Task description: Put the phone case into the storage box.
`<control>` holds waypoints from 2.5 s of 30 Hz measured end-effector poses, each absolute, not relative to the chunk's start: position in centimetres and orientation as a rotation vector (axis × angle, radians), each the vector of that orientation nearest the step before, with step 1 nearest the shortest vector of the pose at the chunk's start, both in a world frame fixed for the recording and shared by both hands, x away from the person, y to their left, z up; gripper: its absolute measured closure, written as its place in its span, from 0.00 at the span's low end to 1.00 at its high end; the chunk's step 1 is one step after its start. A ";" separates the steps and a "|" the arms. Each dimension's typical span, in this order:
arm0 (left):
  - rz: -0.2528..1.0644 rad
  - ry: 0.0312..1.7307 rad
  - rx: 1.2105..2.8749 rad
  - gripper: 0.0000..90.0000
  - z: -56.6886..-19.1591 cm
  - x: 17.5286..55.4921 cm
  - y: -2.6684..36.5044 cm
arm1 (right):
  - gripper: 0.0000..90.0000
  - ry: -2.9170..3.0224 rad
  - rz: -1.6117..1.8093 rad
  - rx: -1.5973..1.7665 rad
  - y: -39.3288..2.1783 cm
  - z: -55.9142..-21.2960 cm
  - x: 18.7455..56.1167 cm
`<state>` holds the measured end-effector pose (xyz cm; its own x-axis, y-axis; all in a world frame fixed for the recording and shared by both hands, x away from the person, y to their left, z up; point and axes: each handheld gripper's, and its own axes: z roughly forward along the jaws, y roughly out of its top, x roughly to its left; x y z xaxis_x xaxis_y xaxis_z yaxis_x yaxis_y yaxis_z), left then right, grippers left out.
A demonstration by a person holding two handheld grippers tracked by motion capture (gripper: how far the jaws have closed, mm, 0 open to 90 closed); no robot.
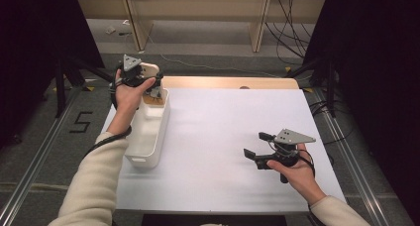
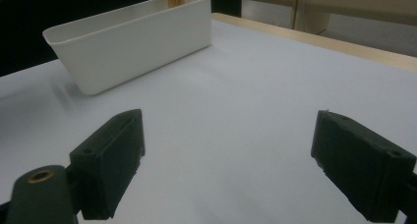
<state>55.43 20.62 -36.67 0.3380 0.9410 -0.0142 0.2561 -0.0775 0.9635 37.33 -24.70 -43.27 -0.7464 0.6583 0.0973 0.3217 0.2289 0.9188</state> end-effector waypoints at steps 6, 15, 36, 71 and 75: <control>0.833 1.126 1.572 0.11 -36.8 55.6 20.7 | 0.15 2.196 1.524 0.912 -24.7 -43.3 37.3; 0.834 1.140 1.574 0.11 -37.2 55.8 20.8 | 0.15 2.197 1.523 0.914 -24.7 -43.3 37.3; 0.835 1.156 1.588 0.11 -37.7 56.4 20.6 | 0.16 2.197 1.521 0.914 -24.7 -43.3 37.4; 0.830 1.175 1.609 0.10 -38.6 57.0 20.4 | 0.16 2.200 1.518 0.914 -24.7 -43.4 37.4; 0.830 1.176 1.613 0.10 -38.6 57.1 20.4 | 0.16 2.201 1.519 0.914 -24.7 -43.4 37.4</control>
